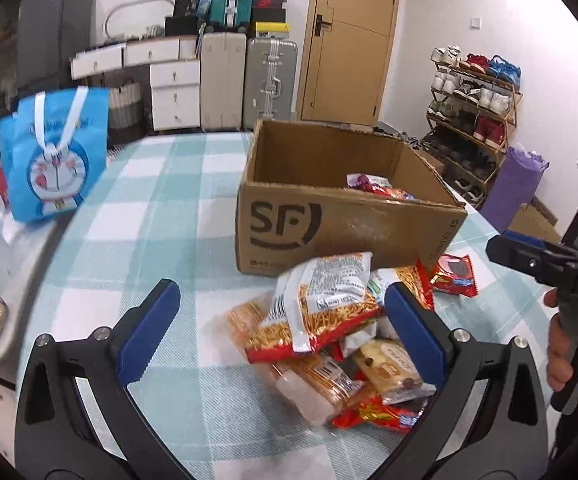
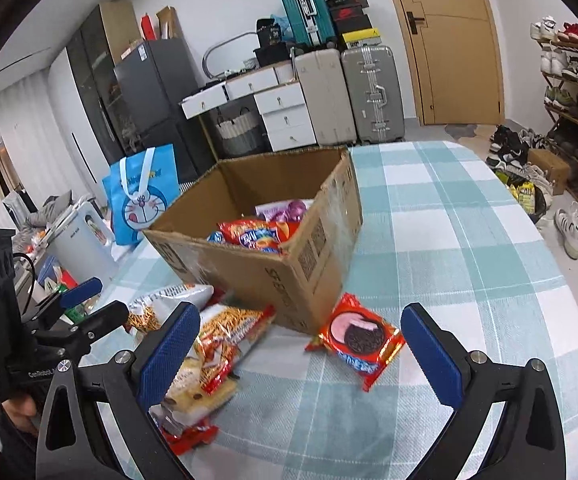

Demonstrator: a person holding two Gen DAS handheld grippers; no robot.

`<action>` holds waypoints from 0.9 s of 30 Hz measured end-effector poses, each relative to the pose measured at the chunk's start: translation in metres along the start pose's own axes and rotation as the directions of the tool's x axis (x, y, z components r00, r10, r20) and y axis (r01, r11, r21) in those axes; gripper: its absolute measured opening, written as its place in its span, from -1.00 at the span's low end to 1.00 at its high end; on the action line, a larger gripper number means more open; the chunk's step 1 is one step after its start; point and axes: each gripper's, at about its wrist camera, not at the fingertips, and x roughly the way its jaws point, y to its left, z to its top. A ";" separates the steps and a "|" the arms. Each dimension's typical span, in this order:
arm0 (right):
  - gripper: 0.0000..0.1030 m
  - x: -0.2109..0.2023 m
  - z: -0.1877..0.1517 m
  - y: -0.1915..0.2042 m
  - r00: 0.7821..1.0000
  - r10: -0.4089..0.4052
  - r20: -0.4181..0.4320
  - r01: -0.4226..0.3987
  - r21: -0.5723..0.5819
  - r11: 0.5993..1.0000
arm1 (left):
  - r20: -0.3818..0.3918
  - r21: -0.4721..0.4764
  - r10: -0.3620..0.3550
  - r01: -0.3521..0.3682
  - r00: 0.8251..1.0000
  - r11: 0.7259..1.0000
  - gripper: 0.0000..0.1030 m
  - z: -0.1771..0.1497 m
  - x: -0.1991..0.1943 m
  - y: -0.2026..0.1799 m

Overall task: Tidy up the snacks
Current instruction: 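Move both tools back toward the remaining snack pile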

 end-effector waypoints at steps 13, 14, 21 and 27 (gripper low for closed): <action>0.99 0.024 -0.005 -0.014 0.992 -0.074 -0.103 0.075 0.005 0.997 | -0.048 0.016 -0.022 0.023 0.999 1.000 0.98 -0.006 0.012 -0.002; 0.99 0.025 -0.005 -0.017 0.991 -0.078 -0.111 0.080 0.011 0.997 | -0.047 0.023 -0.021 0.022 0.999 0.999 0.98 -0.007 0.012 -0.002; 0.99 0.036 -0.009 -0.032 0.986 -0.074 -0.150 0.085 0.064 0.994 | -0.056 0.049 -0.016 0.019 0.998 0.999 0.98 -0.009 0.015 -0.007; 0.99 0.053 -0.015 -0.039 0.977 -0.079 -0.196 0.099 0.094 0.991 | -0.081 0.084 0.013 -0.006 0.997 0.996 0.98 -0.015 0.022 -0.014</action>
